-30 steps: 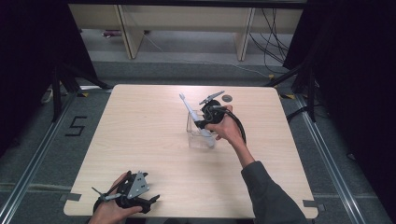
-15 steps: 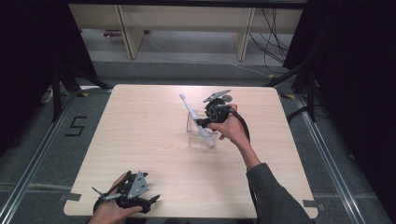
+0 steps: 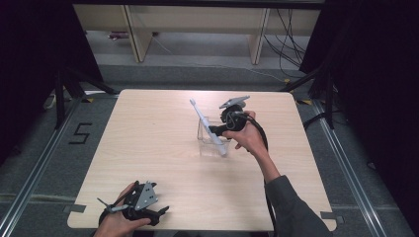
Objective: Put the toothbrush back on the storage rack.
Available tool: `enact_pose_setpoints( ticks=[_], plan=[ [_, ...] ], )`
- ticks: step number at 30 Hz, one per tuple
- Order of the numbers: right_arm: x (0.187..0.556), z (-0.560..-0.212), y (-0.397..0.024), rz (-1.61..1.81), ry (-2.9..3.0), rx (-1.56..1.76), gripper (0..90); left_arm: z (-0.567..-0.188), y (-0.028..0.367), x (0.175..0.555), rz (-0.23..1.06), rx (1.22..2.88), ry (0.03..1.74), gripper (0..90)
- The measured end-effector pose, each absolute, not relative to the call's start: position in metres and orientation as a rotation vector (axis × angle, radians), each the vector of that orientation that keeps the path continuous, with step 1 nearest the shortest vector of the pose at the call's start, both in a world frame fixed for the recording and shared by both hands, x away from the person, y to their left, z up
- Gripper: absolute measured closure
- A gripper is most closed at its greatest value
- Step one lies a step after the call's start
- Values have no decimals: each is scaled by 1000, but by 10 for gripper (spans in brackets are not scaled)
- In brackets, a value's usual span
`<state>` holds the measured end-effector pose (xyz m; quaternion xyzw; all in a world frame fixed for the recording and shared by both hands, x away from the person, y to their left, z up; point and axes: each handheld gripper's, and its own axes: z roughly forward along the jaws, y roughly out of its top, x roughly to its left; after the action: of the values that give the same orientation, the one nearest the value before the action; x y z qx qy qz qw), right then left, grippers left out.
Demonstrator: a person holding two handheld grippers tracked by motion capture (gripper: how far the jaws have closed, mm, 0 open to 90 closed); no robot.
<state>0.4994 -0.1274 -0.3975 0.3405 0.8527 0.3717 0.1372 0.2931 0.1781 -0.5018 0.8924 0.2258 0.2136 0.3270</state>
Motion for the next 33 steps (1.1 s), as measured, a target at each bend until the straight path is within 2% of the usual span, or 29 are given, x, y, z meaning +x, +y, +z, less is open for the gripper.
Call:
enact_pose_setpoints(
  ticks=[33],
  plan=[
    [466, -398, -160, 1183, 2382, 996, 335, -501, 179, 294, 562, 2332, 595, 155]
  ],
)
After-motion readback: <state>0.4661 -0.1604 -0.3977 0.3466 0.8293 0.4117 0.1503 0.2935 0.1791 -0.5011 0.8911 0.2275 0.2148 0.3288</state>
